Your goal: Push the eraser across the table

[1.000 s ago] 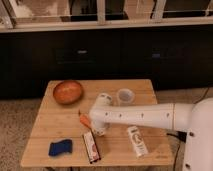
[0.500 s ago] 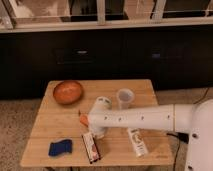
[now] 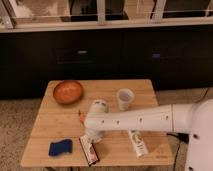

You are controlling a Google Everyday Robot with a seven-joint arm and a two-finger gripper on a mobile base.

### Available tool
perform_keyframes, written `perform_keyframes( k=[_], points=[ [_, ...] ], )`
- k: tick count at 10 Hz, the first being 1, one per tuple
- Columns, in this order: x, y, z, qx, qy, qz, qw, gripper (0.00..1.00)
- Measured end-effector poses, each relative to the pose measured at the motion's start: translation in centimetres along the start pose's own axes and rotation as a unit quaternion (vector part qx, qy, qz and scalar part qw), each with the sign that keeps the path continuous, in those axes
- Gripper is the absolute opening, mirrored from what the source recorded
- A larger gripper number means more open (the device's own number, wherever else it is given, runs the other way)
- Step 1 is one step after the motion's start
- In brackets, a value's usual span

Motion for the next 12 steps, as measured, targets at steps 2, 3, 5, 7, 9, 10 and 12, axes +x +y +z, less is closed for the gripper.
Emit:
perform_keyframes(
  k=[2,3,5,7,9,10,12],
  points=[
    [-0.4,-0.3,0.2,0.000,-0.004,-0.005,1.0000,0.17],
    [-0.5,-0.2,0.1,-0.001,-0.005,-0.006,1.0000,0.17],
    [-0.9,-0.1,0.1,-0.004,-0.008,-0.010,0.9999,0.17],
    [-1.6,-0.8,0.3,-0.003,-0.017,-0.028,0.9995,0.17],
    [-1.6,-0.8,0.2,0.000,-0.017,-0.027,0.9995,0.17],
    [-1.6,-0.8,0.2,0.000,-0.017,-0.027,0.9995,0.17],
    [-2.5,-1.3,0.3,0.003,-0.028,-0.042,0.9987,0.17]
  ],
)
